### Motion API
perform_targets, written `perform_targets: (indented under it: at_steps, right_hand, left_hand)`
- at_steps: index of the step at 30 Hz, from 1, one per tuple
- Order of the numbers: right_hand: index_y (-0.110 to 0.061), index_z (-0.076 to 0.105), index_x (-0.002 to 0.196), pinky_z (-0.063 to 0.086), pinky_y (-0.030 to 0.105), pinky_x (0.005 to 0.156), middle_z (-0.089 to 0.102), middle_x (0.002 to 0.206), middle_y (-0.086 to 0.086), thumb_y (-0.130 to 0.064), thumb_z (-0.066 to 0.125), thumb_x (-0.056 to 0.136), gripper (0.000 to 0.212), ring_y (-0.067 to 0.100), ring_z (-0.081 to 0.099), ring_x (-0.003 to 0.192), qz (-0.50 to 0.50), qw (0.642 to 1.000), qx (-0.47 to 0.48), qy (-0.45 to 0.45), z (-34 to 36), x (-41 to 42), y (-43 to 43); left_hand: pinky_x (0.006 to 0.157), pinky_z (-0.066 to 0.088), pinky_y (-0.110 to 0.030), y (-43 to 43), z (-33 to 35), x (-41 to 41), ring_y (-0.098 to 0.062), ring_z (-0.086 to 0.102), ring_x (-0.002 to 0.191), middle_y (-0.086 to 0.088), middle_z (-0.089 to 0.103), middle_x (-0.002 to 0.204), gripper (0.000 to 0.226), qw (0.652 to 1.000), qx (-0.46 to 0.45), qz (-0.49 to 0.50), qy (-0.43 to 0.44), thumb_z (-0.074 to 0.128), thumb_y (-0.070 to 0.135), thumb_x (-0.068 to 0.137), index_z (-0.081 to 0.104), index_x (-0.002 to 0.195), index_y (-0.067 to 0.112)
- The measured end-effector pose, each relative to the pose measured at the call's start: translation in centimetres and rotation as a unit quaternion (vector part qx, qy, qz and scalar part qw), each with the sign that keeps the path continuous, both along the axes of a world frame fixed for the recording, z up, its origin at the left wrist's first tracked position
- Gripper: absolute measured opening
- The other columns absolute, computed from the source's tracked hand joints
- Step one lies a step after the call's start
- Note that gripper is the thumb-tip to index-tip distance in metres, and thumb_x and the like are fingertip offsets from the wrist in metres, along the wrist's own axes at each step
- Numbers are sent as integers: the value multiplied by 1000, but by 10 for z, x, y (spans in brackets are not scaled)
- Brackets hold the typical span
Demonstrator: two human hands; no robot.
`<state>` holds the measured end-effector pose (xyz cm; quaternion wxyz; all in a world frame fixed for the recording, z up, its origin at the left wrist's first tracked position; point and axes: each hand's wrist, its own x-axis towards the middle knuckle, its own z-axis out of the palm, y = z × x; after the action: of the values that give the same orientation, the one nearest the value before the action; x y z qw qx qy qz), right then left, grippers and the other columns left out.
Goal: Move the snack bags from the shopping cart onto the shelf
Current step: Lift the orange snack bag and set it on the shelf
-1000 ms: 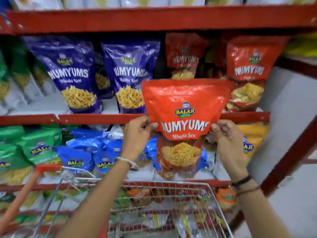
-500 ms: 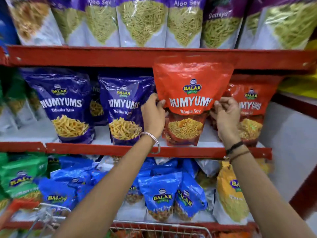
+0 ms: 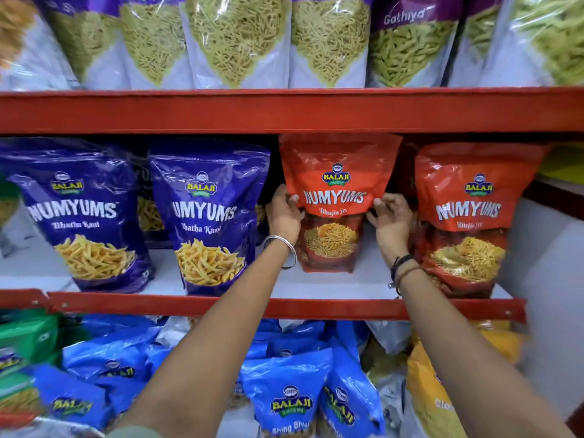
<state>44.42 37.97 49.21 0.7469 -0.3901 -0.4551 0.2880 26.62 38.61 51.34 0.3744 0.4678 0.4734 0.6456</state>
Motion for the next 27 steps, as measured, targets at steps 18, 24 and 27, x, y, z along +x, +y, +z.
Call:
perform_targets:
  at_steps: [18,24,27]
  right_hand:
    - [-13,49,128,39,44,105,59,117,4,-57,21,90,65,19,51,112,142,961,-236,5,-43,-5,-33]
    - [-13,46,132,40,52,105,52,136,10,-66,25,85,74,27,50,124,146,958,-248,-3,-46,2,-61]
    - [-15,51,128,41,53,104,54,134,10,-76,28,75,84,27,52,121,135,957,-256,-17,-47,3,-76]
  left_hand:
    - [112,32,-50,-46,-55,-5,-24,34,134,-1,36,148,59,970,-71,-165,167,6,66,82,28,134,47]
    - [104,38,-44,-84,-53,-11,-14,43,119,-4,40,141,68,966,-70,-199,150,5,69,77,27,136,43]
    - [110,33,-49,-98,-53,-14,-25,29,138,-2,26,153,61,964,-78,-207,145,5,61,85,28,136,40]
